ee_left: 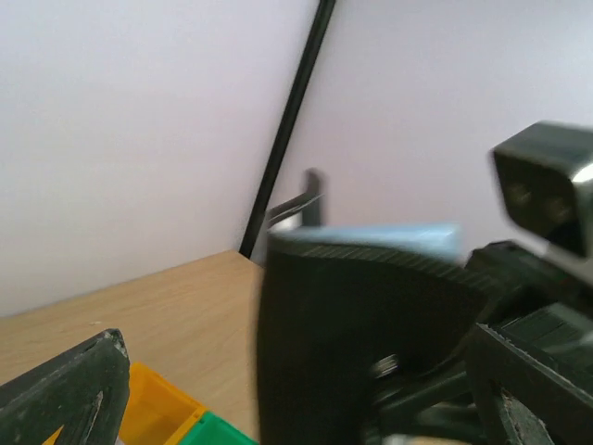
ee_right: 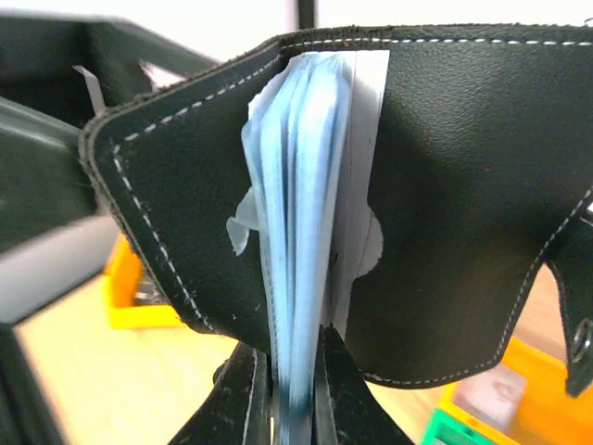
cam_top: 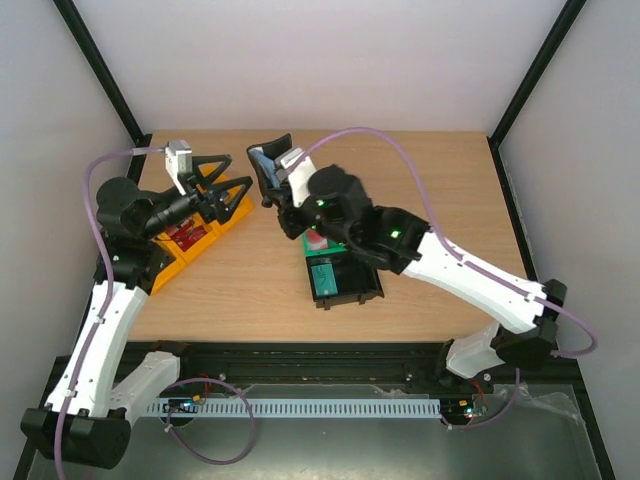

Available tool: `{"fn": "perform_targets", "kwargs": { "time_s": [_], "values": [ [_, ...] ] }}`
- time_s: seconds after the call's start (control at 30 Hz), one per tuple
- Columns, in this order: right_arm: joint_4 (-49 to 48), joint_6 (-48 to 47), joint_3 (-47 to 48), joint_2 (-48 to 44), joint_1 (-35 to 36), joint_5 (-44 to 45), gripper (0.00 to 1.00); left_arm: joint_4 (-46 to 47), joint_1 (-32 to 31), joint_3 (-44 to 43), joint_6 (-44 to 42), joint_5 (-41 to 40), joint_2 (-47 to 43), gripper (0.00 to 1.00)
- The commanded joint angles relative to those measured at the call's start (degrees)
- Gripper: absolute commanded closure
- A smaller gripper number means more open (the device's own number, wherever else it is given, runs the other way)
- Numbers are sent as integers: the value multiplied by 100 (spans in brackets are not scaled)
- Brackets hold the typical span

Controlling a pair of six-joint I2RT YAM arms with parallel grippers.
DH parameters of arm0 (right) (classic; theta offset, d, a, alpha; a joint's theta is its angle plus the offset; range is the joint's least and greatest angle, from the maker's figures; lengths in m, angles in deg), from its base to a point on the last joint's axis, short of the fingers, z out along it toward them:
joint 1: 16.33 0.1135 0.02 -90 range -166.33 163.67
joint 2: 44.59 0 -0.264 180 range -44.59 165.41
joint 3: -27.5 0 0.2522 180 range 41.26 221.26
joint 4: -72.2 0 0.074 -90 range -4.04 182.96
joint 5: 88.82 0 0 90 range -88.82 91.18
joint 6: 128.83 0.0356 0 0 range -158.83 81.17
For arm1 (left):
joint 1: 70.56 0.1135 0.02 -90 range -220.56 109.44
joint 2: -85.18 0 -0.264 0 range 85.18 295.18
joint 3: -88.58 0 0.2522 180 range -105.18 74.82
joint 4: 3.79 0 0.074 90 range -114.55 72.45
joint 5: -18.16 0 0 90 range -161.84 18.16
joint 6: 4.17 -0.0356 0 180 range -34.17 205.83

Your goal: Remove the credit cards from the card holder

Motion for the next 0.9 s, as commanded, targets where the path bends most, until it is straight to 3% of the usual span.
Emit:
{"fn": "perform_targets", "kwargs": {
  "time_s": [0.0,0.23,0.43,0.57,0.63,0.7,0.8,0.87],
  "values": [
    [435,-390,460,336,411,2166,98,317,-237,51,147,176,-189,1],
    [598,-406,1238,1101,638,1958,98,-803,-473,-199,-491,-680,-60,1],
    [632,-527,1583,1441,864,1729,98,-1264,-495,-397,-763,-1906,39,1],
    [666,-583,1613,1548,961,1764,98,-1303,-488,-435,-836,-2068,78,6],
    [669,-585,1639,1565,976,1784,98,-1377,-484,-397,-795,-2097,108,24],
    [645,-577,1638,1528,978,1906,98,-1414,-487,-342,-676,-2033,98,59],
    [634,-624,1627,1495,974,2150,98,-1434,-488,-292,-479,-1730,102,93],
    [621,-650,1601,1475,974,2200,98,-1451,-486,-288,-449,-1539,96,98]
  ]
}}
